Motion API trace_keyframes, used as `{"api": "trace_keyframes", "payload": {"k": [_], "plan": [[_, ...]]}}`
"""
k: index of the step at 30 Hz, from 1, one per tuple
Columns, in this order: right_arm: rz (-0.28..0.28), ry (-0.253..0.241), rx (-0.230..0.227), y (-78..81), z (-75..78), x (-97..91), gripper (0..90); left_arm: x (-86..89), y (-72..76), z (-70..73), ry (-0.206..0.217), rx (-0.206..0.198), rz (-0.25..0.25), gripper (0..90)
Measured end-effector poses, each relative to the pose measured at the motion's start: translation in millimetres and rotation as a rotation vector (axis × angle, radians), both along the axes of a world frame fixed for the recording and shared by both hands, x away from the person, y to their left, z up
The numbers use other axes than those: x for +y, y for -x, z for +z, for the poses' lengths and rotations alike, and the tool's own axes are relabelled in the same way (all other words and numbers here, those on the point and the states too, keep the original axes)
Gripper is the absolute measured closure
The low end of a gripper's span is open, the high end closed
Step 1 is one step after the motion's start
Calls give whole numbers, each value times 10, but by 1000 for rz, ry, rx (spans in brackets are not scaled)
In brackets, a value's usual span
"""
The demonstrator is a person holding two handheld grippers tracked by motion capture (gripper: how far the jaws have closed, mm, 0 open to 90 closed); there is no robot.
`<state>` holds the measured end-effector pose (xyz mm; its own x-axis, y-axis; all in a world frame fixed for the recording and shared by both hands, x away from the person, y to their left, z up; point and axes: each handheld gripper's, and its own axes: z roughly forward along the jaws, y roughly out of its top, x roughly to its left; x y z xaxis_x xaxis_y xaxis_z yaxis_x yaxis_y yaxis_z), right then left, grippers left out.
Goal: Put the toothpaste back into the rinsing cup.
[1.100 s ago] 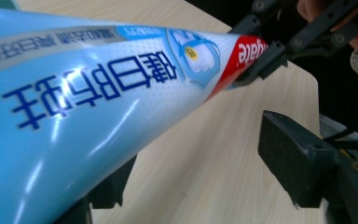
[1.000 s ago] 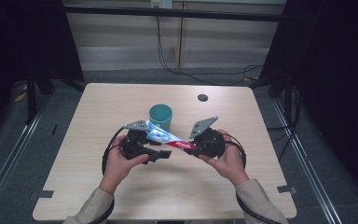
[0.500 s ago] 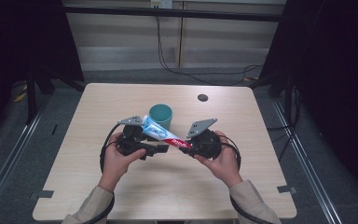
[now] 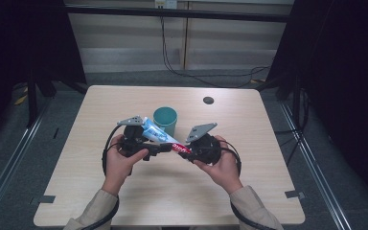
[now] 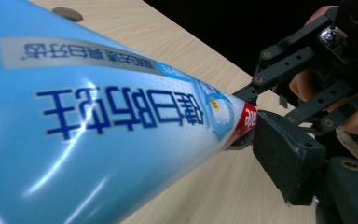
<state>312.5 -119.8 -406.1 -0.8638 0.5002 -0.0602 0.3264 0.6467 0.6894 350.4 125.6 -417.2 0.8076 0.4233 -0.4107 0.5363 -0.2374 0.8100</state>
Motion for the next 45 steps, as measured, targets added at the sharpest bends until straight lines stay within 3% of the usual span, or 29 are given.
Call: {"api": "trace_keyframes", "payload": {"k": [5,11,27,38,40,45], "plan": [[-23,-19,14,16,-53,63,729,16,-2,7,17,-7,30,381],[-42,-19,15,33,-97,104,725,35,5,50,25,-10,25,430],[-22,-20,31,62,-127,262,714,44,-4,67,93,-14,44,500],[-36,-52,38,73,-132,362,700,35,32,139,90,-38,63,557],[-46,-67,45,78,-138,383,687,34,49,156,90,-46,71,621],[-56,-99,51,79,-150,403,657,30,73,179,88,-54,85,676]]}}
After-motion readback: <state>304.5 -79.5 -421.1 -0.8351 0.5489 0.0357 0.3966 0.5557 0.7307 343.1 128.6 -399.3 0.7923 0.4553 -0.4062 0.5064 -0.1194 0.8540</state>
